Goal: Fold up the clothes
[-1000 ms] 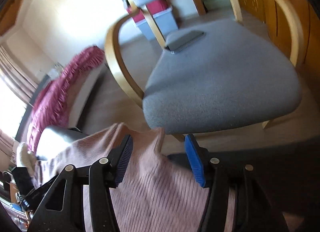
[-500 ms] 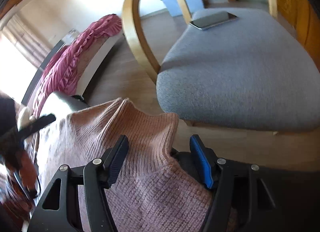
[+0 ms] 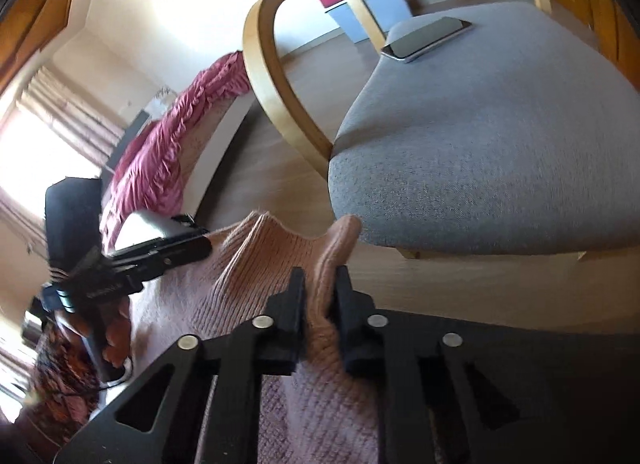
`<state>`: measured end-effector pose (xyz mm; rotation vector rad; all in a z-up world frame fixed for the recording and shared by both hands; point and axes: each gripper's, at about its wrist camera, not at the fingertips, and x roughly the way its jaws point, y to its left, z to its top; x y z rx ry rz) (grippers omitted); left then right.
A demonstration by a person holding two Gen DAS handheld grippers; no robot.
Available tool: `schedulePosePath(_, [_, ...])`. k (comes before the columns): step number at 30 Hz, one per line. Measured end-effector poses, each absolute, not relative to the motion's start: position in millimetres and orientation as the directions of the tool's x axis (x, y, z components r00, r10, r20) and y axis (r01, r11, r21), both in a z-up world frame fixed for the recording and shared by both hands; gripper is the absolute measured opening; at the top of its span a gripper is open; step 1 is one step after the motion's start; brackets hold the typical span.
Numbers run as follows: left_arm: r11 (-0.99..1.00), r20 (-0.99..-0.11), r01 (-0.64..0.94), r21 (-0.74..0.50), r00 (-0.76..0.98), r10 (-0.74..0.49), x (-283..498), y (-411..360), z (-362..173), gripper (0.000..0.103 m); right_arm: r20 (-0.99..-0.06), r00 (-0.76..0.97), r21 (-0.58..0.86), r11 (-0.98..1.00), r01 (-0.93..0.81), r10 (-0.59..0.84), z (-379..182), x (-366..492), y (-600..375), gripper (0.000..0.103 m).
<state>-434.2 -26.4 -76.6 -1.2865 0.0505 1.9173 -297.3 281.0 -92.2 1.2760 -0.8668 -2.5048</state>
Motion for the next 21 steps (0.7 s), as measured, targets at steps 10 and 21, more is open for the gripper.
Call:
schedulePosePath(10, [-0.671,-0.818,-0.668,-0.322,-0.160,0.552,-431,1,-87,0.052,-0.599,-0.639,0.662,-0.747,-0.056,-0.483,-94,-295,286,0.010])
schedulePosePath(21, [-0.647,-0.732,-0.564,-0.513,-0.107,0.673,-450,-29,-93,0.004,-0.538,-0.685,0.702,-0.711,-0.041,-0.491,-89,-287,293,0.009])
